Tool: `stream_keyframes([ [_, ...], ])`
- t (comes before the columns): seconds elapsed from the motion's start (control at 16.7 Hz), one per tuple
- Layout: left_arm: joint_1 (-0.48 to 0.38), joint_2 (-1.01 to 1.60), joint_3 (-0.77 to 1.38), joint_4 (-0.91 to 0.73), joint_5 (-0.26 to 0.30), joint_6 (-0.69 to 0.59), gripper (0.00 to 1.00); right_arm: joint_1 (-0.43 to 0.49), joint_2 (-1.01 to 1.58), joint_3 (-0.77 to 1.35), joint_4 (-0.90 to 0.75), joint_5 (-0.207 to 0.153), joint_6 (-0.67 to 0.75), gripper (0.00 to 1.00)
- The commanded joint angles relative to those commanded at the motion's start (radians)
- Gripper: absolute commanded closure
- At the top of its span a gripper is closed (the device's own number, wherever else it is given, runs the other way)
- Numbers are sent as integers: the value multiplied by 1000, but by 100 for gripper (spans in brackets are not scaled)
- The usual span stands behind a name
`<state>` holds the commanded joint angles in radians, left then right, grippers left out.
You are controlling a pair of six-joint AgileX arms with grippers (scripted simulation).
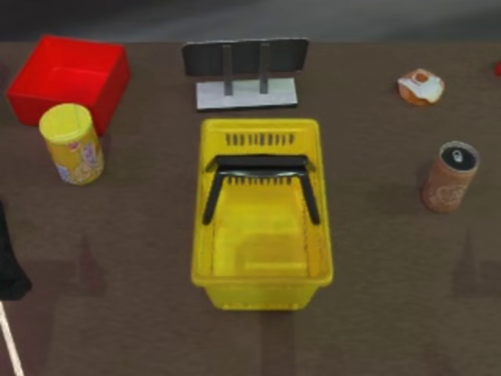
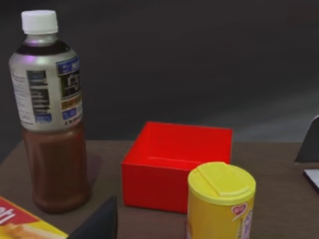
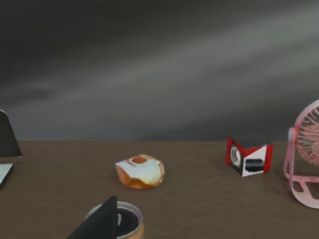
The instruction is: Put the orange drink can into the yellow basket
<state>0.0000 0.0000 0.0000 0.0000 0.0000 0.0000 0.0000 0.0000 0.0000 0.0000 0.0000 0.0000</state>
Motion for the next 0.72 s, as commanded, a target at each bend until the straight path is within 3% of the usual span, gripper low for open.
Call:
stream_keyframes([
  [0.36,0,0,0,0,0,0,0,17,104,101,-66,-7,-34,0],
  [0.72,0,0,0,0,0,0,0,55,564,487,-326,-9,-162,0],
])
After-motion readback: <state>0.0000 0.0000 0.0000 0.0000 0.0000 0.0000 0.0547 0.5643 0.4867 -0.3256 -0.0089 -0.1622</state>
